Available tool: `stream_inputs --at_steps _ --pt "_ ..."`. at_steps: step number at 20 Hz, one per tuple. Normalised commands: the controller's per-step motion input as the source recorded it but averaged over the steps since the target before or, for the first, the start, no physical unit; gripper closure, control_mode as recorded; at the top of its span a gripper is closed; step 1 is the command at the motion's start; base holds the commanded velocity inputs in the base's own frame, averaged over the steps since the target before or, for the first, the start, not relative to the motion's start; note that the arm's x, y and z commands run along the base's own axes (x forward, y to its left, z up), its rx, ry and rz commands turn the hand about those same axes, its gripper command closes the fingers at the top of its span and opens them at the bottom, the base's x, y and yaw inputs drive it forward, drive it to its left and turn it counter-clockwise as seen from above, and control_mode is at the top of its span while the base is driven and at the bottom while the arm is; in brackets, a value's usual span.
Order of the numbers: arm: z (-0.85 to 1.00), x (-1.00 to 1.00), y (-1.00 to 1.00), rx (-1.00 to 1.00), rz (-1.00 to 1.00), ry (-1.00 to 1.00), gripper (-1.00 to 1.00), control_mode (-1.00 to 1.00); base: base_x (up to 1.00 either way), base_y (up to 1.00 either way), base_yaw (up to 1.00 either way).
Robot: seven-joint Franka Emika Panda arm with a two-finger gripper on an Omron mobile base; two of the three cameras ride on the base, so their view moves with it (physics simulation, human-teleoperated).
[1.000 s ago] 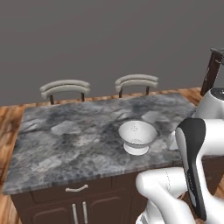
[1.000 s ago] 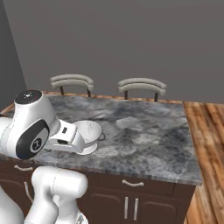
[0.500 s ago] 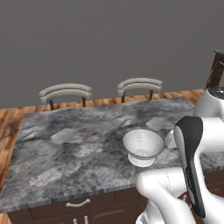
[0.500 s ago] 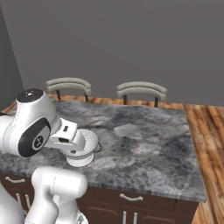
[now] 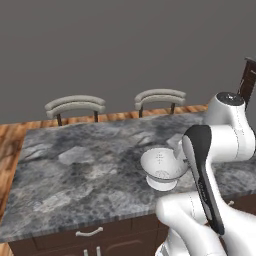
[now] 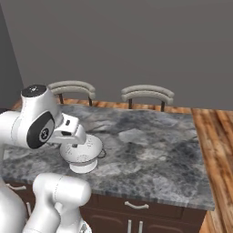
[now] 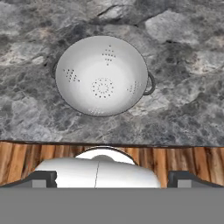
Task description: Pick the colander and pan and place them in the sink. Then turn on the water.
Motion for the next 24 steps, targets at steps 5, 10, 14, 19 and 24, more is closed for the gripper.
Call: stream_inputs --at_steps 5,10,14,19,24 --pt "-0.14 0.01 0.42 -0.01 0.11 -0.04 -1.00 -1.00 0.00 0.00 0.00" --pt "-0.12 0.05 0.25 0.00 0.11 -0.03 -1.00 -1.00 0.00 0.00 0.00" --pt "-0.20 0.07 0.25 0.00 0.11 -0.04 -1.00 -1.00 0.00 0.00 0.00" --pt "-0.18 0.10 0.27 0.00 0.10 -0.02 -1.00 -1.00 0.00 0.00 0.00" --pt "-0.14 0.13 0.31 0.00 0.05 0.00 -1.00 -1.00 0.00 0.00 0.00"
